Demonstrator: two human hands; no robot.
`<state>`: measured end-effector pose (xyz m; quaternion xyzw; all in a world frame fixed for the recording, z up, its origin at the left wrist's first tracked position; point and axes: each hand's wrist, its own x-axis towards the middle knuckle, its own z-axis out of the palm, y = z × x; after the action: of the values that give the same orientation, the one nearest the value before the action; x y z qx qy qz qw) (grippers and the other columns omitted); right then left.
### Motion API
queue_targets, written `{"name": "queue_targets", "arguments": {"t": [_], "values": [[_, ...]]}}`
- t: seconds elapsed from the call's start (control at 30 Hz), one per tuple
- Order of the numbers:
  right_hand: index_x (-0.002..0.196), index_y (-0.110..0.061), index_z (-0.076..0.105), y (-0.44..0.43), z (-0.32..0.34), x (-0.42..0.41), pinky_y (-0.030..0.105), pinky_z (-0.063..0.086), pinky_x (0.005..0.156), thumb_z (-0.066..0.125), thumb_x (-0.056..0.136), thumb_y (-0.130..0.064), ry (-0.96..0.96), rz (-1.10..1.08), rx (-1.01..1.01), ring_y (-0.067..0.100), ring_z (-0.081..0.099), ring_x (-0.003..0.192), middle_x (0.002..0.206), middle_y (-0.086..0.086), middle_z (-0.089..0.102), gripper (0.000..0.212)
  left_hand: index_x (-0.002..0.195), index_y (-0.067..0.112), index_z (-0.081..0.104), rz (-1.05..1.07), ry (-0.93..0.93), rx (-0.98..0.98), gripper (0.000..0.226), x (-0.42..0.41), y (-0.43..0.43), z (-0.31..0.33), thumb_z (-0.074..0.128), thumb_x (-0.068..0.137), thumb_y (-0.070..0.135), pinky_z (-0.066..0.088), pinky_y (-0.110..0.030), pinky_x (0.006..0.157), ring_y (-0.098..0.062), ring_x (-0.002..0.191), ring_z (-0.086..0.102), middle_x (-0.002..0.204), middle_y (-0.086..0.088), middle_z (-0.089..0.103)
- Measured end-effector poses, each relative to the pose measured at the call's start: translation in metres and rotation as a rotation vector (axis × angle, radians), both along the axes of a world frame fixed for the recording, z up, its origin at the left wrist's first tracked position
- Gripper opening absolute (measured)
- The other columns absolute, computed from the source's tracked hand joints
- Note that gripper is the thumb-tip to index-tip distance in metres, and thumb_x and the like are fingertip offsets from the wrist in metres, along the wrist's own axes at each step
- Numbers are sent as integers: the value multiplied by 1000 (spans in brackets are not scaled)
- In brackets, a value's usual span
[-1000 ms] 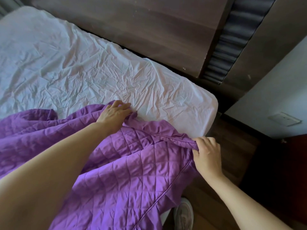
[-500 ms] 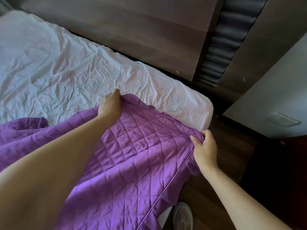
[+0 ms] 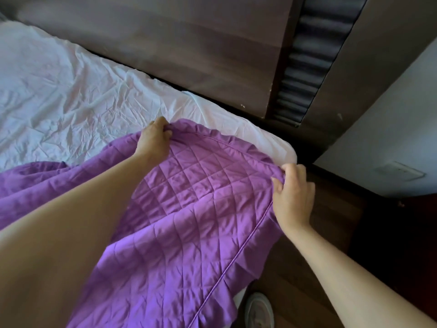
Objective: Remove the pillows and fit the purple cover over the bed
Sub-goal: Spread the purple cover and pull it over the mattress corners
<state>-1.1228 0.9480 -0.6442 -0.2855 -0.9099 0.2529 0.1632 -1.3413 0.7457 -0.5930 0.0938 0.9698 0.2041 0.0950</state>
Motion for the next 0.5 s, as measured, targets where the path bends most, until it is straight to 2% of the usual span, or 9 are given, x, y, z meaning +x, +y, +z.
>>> {"name": "queue_targets", "arguments": {"t": [0.1,0.23,0.3,0.37,0.43,0.5], "values": [[98,-11,55,-13,-6,15,40,46,69,73,73,-5,-27,161,99,27,59,83,97,7,55,31,111,5,54,20,-54,-5,23,5,-15,-3,42,92,4,43,-33,82,-35,103,57,112,-17,61],[95,-11,57,-25,-12,31,41,49,74,70,71,-7,-35,335,184,28,58,90,104,9,57,27,125,10,55,38,-93,-73,39,7,-29,0,36,93,-1,42,-15,74,-27,103,55,125,-12,58],[92,-11,57,-32,-16,38,40,47,79,70,70,-4,-41,429,230,29,56,94,107,11,58,27,122,13,58,0,-100,-171,42,10,-33,3,37,90,-3,47,-29,80,-32,107,55,123,-13,60],[91,-11,56,-39,-20,46,40,47,85,73,69,-4,-77,531,262,29,54,98,111,12,58,29,115,13,63,4,-81,-292,40,16,-33,6,40,86,-2,44,-39,84,-36,109,53,116,-16,63],[90,-12,55,-44,-25,52,41,46,87,72,71,-7,-108,605,289,30,53,101,112,13,58,26,108,10,66,37,67,-415,34,25,-29,10,42,84,2,41,-43,88,-36,108,51,111,-17,63],[89,-12,53,-49,-27,56,42,43,88,66,75,-7,-118,654,308,31,53,100,108,13,59,20,105,9,64,-72,264,-407,31,31,-24,7,43,83,1,38,-43,90,-33,109,48,112,-12,63]]}}
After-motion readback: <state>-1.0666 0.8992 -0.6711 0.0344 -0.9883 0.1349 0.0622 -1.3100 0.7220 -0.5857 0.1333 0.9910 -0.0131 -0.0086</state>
